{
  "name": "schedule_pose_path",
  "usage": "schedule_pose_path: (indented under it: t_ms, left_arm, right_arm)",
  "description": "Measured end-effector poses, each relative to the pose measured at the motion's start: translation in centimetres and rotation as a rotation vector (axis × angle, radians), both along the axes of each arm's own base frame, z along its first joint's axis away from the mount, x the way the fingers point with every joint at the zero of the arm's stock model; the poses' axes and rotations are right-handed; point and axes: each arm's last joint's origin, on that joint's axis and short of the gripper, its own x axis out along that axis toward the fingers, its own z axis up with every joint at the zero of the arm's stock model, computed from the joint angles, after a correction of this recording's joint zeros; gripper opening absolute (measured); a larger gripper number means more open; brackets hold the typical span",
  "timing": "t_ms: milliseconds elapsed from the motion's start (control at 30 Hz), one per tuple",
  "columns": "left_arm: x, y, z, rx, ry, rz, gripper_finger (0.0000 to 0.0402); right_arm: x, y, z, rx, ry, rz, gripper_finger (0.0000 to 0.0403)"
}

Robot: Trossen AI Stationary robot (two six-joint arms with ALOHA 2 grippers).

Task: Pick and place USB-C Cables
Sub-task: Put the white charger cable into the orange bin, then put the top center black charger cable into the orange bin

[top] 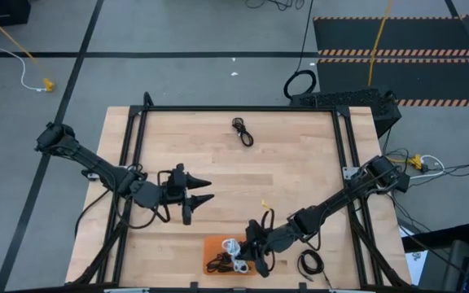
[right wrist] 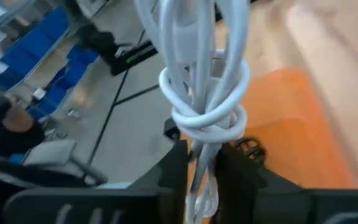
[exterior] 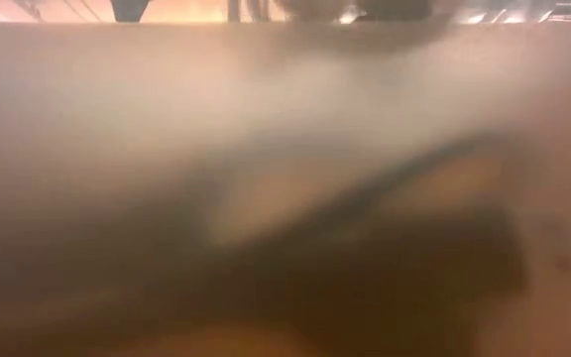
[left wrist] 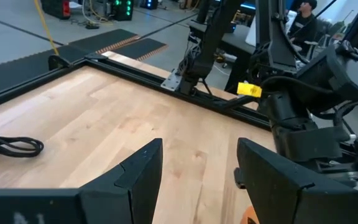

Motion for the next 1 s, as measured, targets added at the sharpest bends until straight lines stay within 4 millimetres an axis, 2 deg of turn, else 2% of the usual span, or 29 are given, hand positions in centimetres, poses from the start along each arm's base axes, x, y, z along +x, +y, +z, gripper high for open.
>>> schedule_pose_path:
  t_ms: [267,433,567,800,900,1000]
  left_arm:
    - [0.0,0.0,0.0,0.002,0.002,0.000,0.0207]
    - [0.0,0.0,0.0,0.002,0.003,0.000,0.0207]
    - [0.0,0.0,0.0,0.007,0.005,-0.001,0.0207]
    - [0.1,0.2,-0.1,-0.004,0.008,0.009,0.0207]
    - [0.2,0.6,-0.3,-0.009,0.029,0.000,0.0207]
    - [0.3,0.9,-0.4,-0.018,0.042,0.010,0.0207]
  right_arm:
    - [0.1,-0.4,-0.3,-0.090,-0.002,0.055,0.0149]
    - [0.2,-0.7,-0.1,-0.112,-0.016,0.056,0.0178]
    - [-0.2,-2.0,1.6,-0.123,0.005,0.033,0.0182]
    - [-2.2,-5.1,6.6,-0.188,-0.022,0.004,0.0177]
    - [-2.7,-6.4,7.4,-0.223,-0.031,-0.031,0.0177]
    - [-3.1,-8.6,7.3,-0.290,-0.001,-0.173,0.0177]
